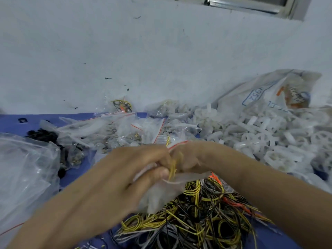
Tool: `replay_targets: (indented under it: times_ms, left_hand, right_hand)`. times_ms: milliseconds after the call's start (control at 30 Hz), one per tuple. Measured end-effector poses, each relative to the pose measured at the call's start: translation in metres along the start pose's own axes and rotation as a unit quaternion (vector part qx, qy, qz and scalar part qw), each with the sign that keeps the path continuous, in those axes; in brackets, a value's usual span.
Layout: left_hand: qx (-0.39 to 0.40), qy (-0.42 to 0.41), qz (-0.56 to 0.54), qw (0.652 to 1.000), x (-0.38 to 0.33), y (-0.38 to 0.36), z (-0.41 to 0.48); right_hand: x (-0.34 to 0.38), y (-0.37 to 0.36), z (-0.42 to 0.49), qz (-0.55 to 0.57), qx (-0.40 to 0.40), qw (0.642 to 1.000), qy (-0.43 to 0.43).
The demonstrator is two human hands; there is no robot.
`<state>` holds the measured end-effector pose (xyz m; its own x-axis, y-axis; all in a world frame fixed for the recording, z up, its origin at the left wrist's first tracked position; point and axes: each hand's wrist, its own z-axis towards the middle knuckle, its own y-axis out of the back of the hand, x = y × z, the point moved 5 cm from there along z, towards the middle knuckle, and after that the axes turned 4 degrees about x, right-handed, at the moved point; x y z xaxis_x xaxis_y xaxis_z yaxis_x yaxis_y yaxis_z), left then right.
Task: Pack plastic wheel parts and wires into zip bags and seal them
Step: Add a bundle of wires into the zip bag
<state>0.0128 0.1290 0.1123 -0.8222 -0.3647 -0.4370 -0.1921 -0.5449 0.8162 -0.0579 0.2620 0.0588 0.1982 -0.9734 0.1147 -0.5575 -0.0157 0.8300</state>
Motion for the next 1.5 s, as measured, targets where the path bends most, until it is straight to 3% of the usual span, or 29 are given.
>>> replay_targets:
  times_ms: [133, 267, 467, 567, 667, 800, 867, 1000, 1100, 1167, 1267, 1367, 1500]
  left_hand:
    - [-0.020, 0.003, 0.018, 1.000, 0.006, 0.000, -0.001]
    - [-0.047, -0.020, 0.053, 0.997, 0.003, -0.001, 0.000]
    - [-0.082, -0.011, 0.023, 0.996, 0.013, 0.004, 0.000]
    - [-0.093, 0.002, 0.035, 0.995, 0.015, 0.007, 0.000]
    - [-0.099, 0.005, 0.038, 0.994, 0.015, 0.007, -0.001]
    - [-0.082, -0.012, -0.012, 0.996, 0.013, 0.000, 0.003]
    - [-0.075, -0.017, -0.021, 0.997, 0.013, -0.003, 0.004]
    - [-0.096, 0.016, -0.020, 0.995, 0.025, 0.001, 0.003]
    - [-0.091, 0.057, -0.010, 0.994, 0.038, 0.003, -0.002]
    - [-0.068, 0.060, 0.004, 0.996, 0.042, 0.001, -0.003]
    - [-0.043, 0.038, 0.014, 0.998, 0.040, -0.002, 0.000]
    - [-0.067, 0.021, 0.017, 0.997, 0.037, 0.000, 0.000]
    - [-0.115, 0.014, 0.052, 0.992, 0.038, 0.011, -0.002]
  right_hand:
    - [0.006, 0.006, 0.009, -0.016, -0.121, 0.992, -0.007]
    - [0.010, 0.006, 0.010, -0.017, -0.142, 0.990, -0.018]
    - [0.007, 0.024, -0.040, 0.102, -0.113, 0.984, 0.090]
    - [0.016, 0.027, -0.064, 0.194, -0.131, 0.950, 0.209]
    - [0.024, 0.017, -0.065, 0.228, -0.165, 0.927, 0.248]
    - [0.030, -0.005, -0.043, 0.119, -0.184, 0.956, 0.196]
    - [0.028, -0.010, -0.040, 0.120, -0.215, 0.956, 0.162]
    - [0.022, -0.012, -0.049, 0.215, -0.227, 0.926, 0.213]
    - [-0.012, -0.001, -0.071, 0.294, -0.345, 0.875, 0.168]
    - [-0.032, 0.000, -0.081, 0.255, -0.395, 0.876, 0.105]
    - [-0.054, -0.006, -0.078, 0.186, -0.371, 0.910, 0.015]
    - [-0.063, -0.014, -0.073, 0.202, -0.331, 0.922, 0.024]
    - [-0.071, -0.013, -0.076, 0.315, -0.357, 0.877, 0.066]
